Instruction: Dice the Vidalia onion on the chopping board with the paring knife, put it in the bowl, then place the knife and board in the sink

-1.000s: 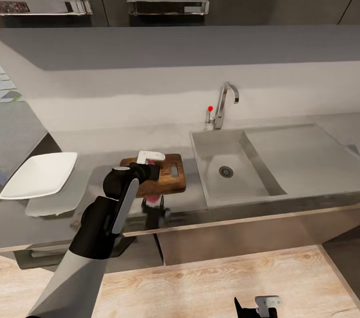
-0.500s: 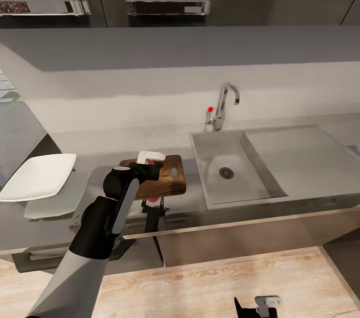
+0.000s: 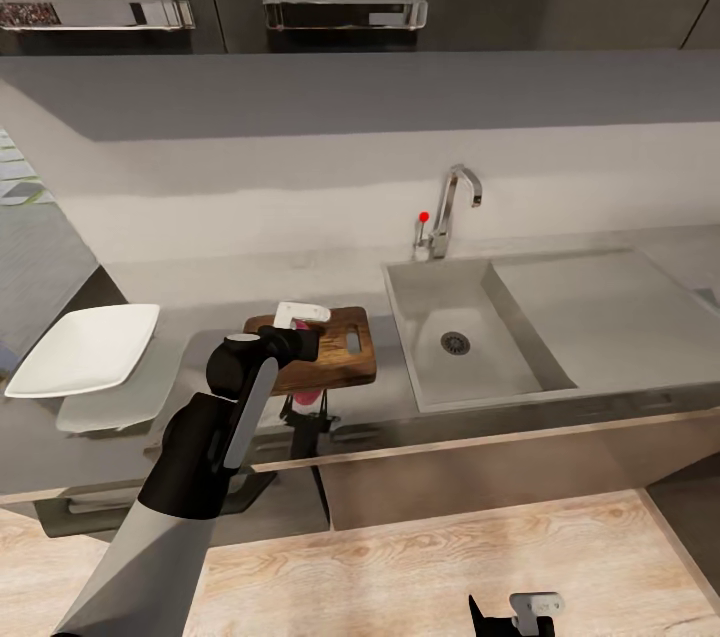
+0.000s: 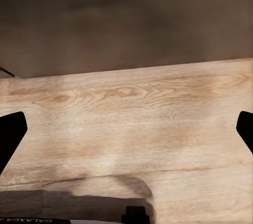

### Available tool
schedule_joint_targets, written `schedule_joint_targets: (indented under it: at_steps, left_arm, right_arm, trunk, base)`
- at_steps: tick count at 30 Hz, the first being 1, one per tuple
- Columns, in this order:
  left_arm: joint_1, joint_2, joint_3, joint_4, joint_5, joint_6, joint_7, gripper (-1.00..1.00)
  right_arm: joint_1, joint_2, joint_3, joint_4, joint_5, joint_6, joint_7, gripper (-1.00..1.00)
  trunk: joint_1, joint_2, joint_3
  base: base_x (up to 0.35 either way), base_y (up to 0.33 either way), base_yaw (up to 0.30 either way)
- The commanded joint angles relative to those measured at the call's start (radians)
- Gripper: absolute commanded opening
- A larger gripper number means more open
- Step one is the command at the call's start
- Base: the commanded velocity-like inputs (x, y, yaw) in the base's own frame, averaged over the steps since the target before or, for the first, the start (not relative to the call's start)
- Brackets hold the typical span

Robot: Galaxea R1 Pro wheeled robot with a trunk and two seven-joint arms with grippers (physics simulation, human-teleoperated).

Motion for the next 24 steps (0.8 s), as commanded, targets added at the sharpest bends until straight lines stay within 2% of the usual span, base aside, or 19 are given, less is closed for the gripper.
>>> schedule_joint_targets:
  at_steps: [1,24]
  left_arm:
    - [-0.001,0.0,-0.001,-0.001,0.01,0.004,0.01,-1.0]
    - [-0.001,-0.001,-0.001,0.001,0.01,0.004,0.01,-1.0]
  right_arm:
    - [-0.001,0.002,-0.008,-0.001,0.008,-0.004,0.009,1.0]
    - [-0.001,0.002,-0.008,-0.001,0.008,-0.004,0.009,1.0]
  trunk:
    - [0.0,-0.001,-0.002]
    - [0.0,-0.001,-0.02]
  base:
    - [0.0,0.0,0.0]
    - [0.0,0.0,0.0]
